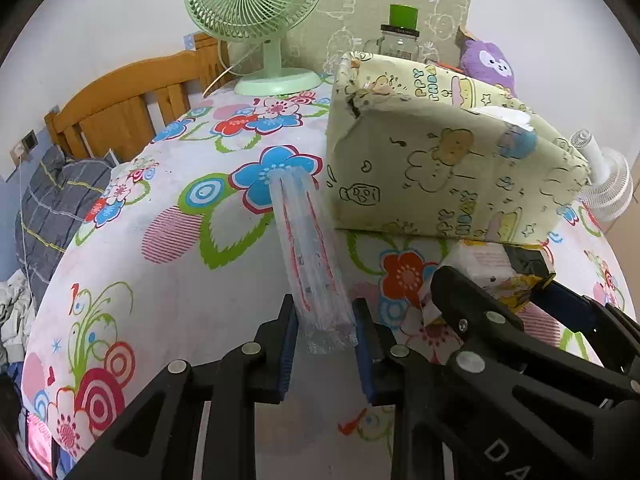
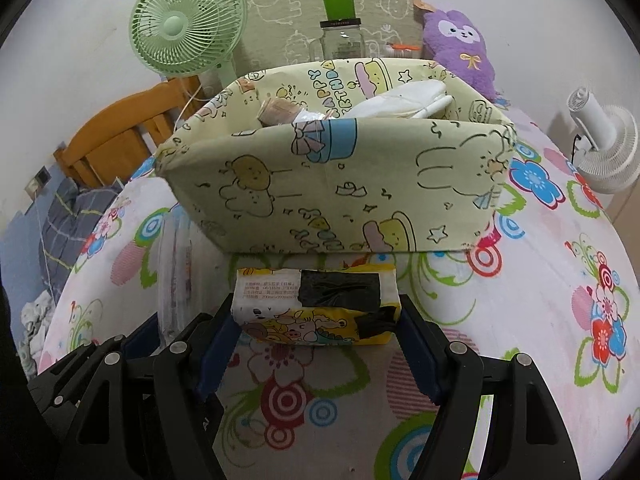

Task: Organize soft objects
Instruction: 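Lift and carry the straw pack and tissue pack over the fabric box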

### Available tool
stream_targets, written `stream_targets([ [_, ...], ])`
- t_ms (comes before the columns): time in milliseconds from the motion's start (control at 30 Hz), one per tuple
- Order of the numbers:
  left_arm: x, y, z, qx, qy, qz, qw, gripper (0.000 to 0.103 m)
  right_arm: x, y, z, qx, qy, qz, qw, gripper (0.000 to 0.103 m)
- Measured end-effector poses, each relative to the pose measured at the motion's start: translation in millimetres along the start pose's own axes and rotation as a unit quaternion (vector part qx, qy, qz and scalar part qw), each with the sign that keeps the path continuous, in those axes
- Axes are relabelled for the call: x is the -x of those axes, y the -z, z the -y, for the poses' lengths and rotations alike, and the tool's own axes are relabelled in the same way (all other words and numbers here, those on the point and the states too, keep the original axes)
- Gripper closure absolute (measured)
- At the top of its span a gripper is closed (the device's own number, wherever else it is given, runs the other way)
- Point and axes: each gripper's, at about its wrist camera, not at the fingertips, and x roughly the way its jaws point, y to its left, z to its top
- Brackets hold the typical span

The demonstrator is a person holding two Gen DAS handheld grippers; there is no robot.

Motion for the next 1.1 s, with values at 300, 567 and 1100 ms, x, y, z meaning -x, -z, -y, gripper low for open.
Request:
stream_targets([
  [300, 25.2, 9.8, 6.6, -0.005, 0.009, 0.021, 0.9997, 0.077, 26.9, 11.9, 6.5, -0.002, 0.002, 0.018, 1.0, 0.025],
  [567, 51.3, 13.5, 18.7, -0.017, 0.017, 0.045, 0.9987, 0.078, 55.0, 18.7, 14.8, -0.01, 0.008, 0.041, 0.999, 0.025],
  [1100, 104.6, 1.2, 37.7, -0.035, 0.027, 0.096, 0.9944, 0.078, 112.1, 6.0, 24.7, -0.016, 0.013, 0.09, 0.996, 0.025],
])
